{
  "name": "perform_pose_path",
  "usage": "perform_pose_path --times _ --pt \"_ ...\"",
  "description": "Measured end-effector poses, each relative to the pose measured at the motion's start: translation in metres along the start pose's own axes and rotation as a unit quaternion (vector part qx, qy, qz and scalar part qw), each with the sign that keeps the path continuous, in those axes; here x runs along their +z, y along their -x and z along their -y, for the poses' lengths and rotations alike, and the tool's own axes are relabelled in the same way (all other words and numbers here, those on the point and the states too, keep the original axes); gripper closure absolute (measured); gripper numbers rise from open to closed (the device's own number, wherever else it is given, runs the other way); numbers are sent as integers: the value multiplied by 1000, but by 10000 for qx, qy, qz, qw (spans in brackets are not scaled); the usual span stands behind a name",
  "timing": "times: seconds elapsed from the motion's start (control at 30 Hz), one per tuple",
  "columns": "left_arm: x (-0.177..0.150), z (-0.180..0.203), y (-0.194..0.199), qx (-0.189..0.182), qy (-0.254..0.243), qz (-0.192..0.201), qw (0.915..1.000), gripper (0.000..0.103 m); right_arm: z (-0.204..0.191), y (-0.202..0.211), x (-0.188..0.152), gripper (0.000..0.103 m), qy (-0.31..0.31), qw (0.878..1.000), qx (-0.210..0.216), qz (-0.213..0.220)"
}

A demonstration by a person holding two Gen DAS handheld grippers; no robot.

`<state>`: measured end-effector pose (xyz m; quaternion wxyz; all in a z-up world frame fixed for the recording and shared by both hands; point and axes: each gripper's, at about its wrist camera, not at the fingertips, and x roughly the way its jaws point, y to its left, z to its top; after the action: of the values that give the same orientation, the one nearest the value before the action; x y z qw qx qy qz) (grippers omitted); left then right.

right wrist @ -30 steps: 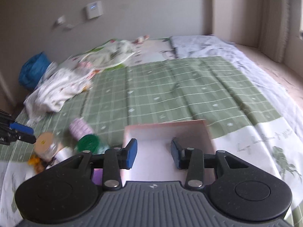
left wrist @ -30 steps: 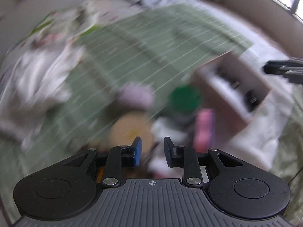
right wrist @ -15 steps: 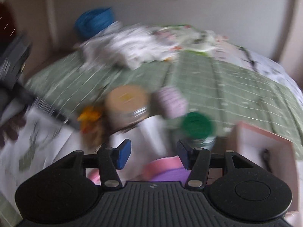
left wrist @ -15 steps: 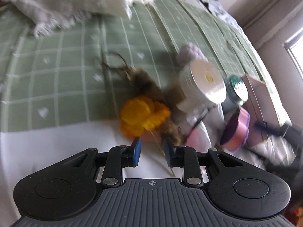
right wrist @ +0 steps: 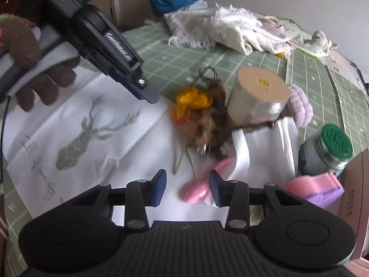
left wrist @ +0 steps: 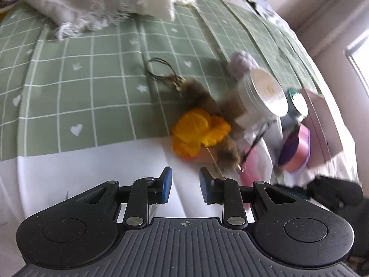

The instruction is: Organize soft objects

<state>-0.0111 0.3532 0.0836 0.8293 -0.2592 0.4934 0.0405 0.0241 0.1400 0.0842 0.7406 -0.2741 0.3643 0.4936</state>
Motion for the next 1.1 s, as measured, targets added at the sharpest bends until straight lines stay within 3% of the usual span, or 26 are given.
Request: perform_pose_path --times 0.1,0.3,0.33,0.4,0.47,0.57,0.67,0.8,0.9,1.1 --pt "-3 3 -5 -159 6 -74 9998 74 5 -10 -10 71 -77 9997 -113 -207" --pt "-4 16 -15 -161 207 -98 9996 74 9 -25 -7 71 -380 9985 63 -379" --pt "-3 20 -16 -137 197 -93 9997 74 8 -25 -6 74 -418 9984 21 -376" --pt "-3 26 -19 -115 145 -92 9998 74 6 -26 -5 96 -496 9979 -16 -414" --pt "-2 29 -22 -129 98 -107 9998 74 2 -20 -8 100 -440 9977 192 -485" --pt "-1 31 -26 -39 122 -45 9999 74 -14 -6 -23 100 -227 9969 506 -555" --pt "4 27 -24 92 492 274 9984 74 -30 5 -39 100 -37 9941 835 -692" --pt "20 16 -26 355 1262 586 9896 74 -47 15 -50 99 336 9939 755 -734" --pt "29 13 -28 527 1535 805 9834 74 -51 24 -52 97 555 9944 641 -624" --pt "42 25 -47 733 865 641 9915 74 -46 27 -62 91 577 9952 454 -645"
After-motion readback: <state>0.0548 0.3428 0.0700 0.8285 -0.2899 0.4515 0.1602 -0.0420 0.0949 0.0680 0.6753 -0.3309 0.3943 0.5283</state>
